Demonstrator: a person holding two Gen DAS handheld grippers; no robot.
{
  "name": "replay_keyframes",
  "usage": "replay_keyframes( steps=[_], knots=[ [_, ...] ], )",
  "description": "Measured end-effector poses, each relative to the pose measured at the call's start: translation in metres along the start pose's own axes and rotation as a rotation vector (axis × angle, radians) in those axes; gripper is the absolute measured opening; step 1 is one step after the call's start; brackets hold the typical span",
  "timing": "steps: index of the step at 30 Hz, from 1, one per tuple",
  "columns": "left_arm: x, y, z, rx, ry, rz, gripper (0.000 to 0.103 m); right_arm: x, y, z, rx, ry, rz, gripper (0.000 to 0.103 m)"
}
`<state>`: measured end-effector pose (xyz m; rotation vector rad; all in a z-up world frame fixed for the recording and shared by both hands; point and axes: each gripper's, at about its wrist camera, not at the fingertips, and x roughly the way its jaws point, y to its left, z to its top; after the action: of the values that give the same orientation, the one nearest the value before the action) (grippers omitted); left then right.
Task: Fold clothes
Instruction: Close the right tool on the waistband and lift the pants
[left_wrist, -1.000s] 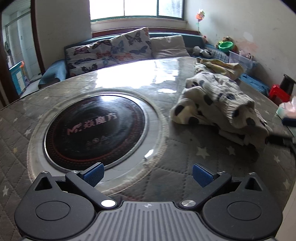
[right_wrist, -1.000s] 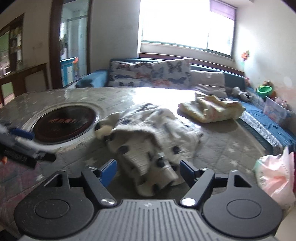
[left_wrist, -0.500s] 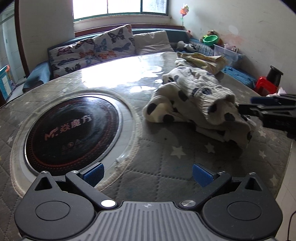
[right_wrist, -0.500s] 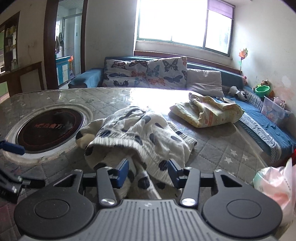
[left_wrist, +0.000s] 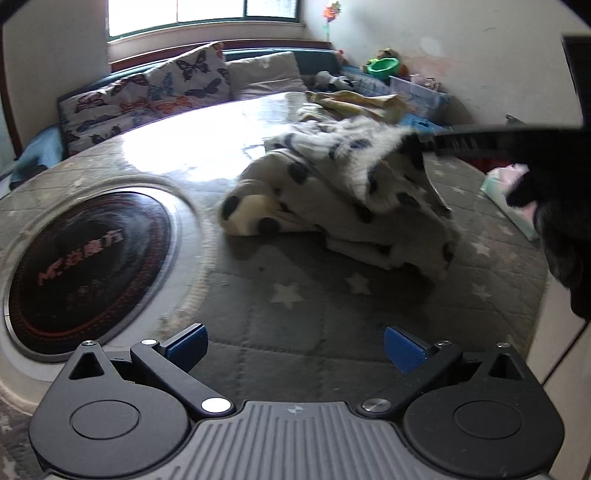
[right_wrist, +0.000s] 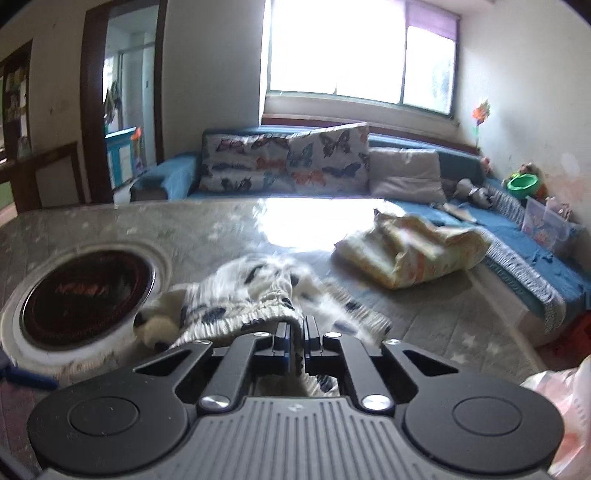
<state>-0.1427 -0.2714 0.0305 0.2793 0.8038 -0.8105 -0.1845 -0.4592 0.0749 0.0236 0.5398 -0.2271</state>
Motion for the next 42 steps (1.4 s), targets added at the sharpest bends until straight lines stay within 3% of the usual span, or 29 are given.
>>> replay_keyframes(
  steps=[10,21,30,38,42],
  knots=[
    [0.006,-0.041,0.016,0.034,-0.050,-0.115,0.103,-0.027,-0.019,0.026,0.023,-0.096,-0.085,0.005],
    [0.032,-0.063,0.024,-0.056,-0.074,-0.112,0.098,-0.046,-0.040,0.032,0.069,-0.142,-0.143,0.005],
    [0.048,-0.063,0.026,-0.084,-0.066,-0.085,0.071,-0.043,-0.044,0.030,0.074,-0.137,-0.145,0.005],
    [0.049,-0.061,0.025,-0.082,-0.056,-0.100,0.036,-0.047,-0.044,0.026,0.075,-0.132,-0.159,0.005],
    [0.046,-0.056,0.025,-0.090,-0.060,-0.103,0.027,-0.047,-0.044,0.023,0.078,-0.125,-0.163,0.005]
  ],
)
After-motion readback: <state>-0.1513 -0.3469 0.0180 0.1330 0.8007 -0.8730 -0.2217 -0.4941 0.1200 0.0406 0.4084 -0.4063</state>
